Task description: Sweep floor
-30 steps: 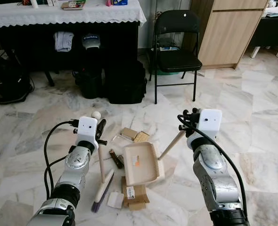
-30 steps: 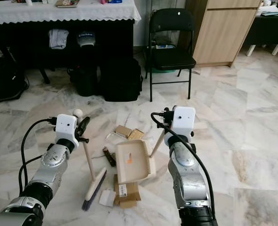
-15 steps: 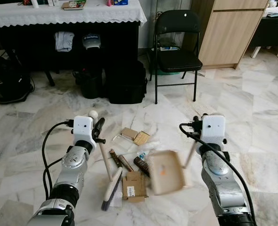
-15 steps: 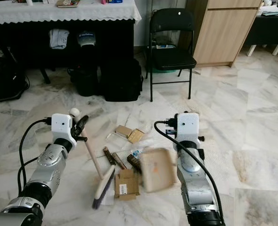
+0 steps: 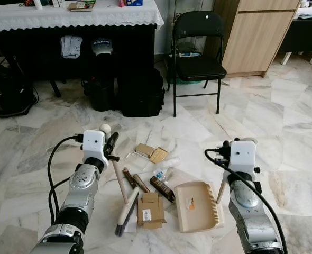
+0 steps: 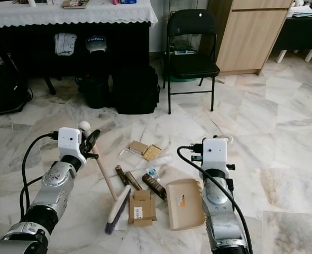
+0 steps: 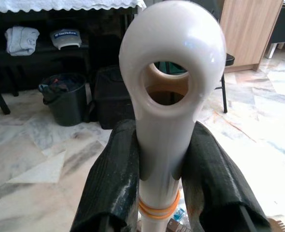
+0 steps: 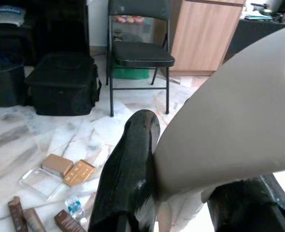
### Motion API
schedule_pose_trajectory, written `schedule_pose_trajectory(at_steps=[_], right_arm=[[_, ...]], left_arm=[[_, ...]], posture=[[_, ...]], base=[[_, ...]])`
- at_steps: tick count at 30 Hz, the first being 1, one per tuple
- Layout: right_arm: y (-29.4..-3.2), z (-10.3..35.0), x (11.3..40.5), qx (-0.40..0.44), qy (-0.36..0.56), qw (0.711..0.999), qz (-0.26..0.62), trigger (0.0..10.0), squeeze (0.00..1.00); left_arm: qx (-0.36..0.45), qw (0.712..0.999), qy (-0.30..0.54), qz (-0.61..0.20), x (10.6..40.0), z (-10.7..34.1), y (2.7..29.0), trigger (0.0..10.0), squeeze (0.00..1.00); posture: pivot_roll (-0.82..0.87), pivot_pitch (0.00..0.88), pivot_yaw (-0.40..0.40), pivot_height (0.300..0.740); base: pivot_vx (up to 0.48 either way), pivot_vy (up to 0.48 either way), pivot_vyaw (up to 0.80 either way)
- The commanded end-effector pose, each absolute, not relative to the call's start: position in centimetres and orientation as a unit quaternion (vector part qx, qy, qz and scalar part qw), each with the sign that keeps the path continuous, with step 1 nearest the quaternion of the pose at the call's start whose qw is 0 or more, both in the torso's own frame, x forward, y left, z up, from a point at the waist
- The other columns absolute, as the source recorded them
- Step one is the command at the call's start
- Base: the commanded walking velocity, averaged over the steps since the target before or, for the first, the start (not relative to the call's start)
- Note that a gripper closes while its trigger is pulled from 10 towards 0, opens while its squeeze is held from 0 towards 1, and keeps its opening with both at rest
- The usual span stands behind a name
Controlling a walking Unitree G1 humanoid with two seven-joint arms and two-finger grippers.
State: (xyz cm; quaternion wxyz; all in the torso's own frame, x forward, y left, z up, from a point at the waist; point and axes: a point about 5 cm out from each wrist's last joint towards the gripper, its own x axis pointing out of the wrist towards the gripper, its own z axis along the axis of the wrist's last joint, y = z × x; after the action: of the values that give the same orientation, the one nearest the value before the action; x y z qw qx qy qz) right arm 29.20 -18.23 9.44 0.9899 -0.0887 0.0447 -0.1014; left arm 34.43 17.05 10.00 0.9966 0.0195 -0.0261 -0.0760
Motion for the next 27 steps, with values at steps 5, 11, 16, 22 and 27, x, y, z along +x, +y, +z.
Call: schedule_pose_trajectory(at_steps=[5, 11, 16, 22, 27], right_arm=[[-21.1, 8.5, 29.2, -0.083, 0.048, 0.985, -0.147, 10.0, 0.0], [-21.9, 7.2, 29.2, -0.045, 0.067, 0.986, -0.144, 10.0, 0.0], [-22.2, 6.4, 29.3, -0.043, 0.075, 0.986, -0.144, 10.0, 0.0], [-22.4, 6.0, 29.5, -0.063, 0.074, 0.985, -0.14, 10.0, 0.0], [-22.7, 5.6, 29.7, -0.076, 0.077, 0.984, -0.14, 10.0, 0.0]], left_arm=[[0.036, 0.996, -0.037, -0.076, 34.4, 10.6, 17.4, 10.0, 0.0], [0.041, 0.995, -0.038, -0.077, 34.5, 10.7, 17.5, 10.0, 0.0], [0.043, 0.995, -0.039, -0.079, 34.5, 10.9, 17.4, 10.0, 0.0], [0.048, 0.995, -0.037, -0.08, 34.5, 10.9, 17.5, 10.0, 0.0], [0.051, 0.995, -0.036, -0.082, 34.5, 10.9, 17.5, 10.0, 0.0]], posture=[[-0.07, 0.0, 0.017, 0.74], [-0.07, 0.0, 0.023, 0.74], [-0.07, 0.0, 0.027, 0.74], [-0.07, 0.0, 0.033, 0.74], [-0.06, 0.0, 0.039, 0.74]], base=[[0.0, 0.0, 0.0], [0.0, 0.0, 0.0], [0.0, 0.0, 0.0], [0.0, 0.0, 0.0], [0.0, 0.0, 0.0]])
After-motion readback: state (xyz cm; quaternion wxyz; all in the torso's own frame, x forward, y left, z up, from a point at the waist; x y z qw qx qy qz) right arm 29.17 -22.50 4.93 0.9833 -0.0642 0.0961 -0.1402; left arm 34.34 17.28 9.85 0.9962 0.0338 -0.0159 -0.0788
